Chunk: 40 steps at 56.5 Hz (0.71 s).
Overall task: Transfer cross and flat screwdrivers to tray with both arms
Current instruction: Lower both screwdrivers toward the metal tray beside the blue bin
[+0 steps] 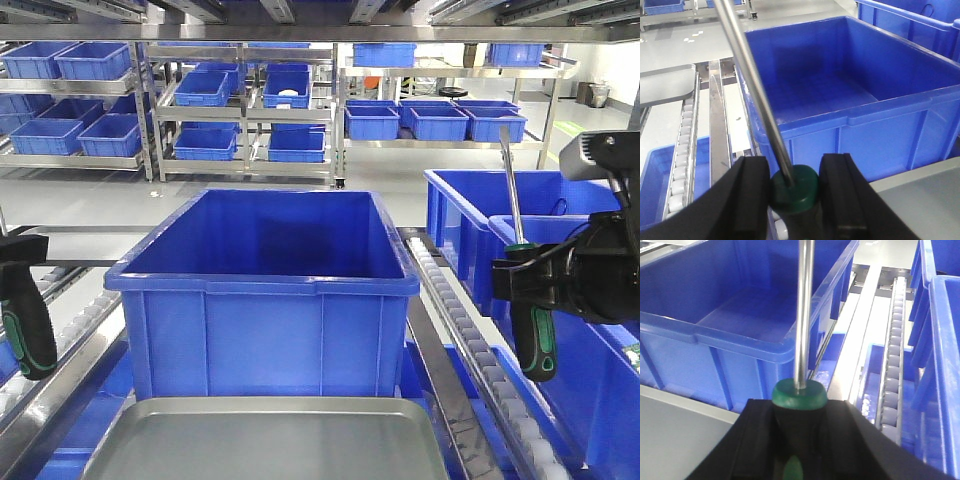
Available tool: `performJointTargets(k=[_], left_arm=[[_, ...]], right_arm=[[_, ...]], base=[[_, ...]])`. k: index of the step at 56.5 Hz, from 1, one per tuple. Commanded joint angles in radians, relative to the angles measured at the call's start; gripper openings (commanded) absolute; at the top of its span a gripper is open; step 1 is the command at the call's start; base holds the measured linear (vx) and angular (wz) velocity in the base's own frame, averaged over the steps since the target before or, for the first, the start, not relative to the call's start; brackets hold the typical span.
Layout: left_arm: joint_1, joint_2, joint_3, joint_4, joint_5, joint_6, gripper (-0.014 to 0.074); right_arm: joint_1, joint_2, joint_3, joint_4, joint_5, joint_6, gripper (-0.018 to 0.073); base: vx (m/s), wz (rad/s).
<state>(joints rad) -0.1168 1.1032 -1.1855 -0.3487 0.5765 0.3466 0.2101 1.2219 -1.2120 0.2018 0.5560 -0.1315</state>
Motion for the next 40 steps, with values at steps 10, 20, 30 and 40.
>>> performJointTargets(k=[10, 20, 30, 40], left_arm=[[-0.034, 0.036, -0.031, -0.184, -0.079, 0.045, -0.0006], [-0.133, 0.151, -0.031, -0.303, -0.053, 0.131, -0.0006], [-0.183, 0.256, -0.031, -0.348, -0.022, 0.131, -0.0003], [-0.184, 0.314, -0.031, -0.348, 0.077, 0.127, 0.0024]], right_arm=[[0.053, 0.002, -0.033, 0.191, -0.038, -0.11, -0.0008], [0.214, 0.104, -0.033, 0.215, -0.109, -0.122, -0.0008], [0.314, 0.214, -0.033, 0.213, -0.098, -0.123, -0.0003], [0.326, 0.268, -0.033, 0.211, -0.085, -0.122, 0.0057]], base=[[0.0, 0.0], [0.0, 0.0], [0.0, 0.0], [0.0, 0.0]])
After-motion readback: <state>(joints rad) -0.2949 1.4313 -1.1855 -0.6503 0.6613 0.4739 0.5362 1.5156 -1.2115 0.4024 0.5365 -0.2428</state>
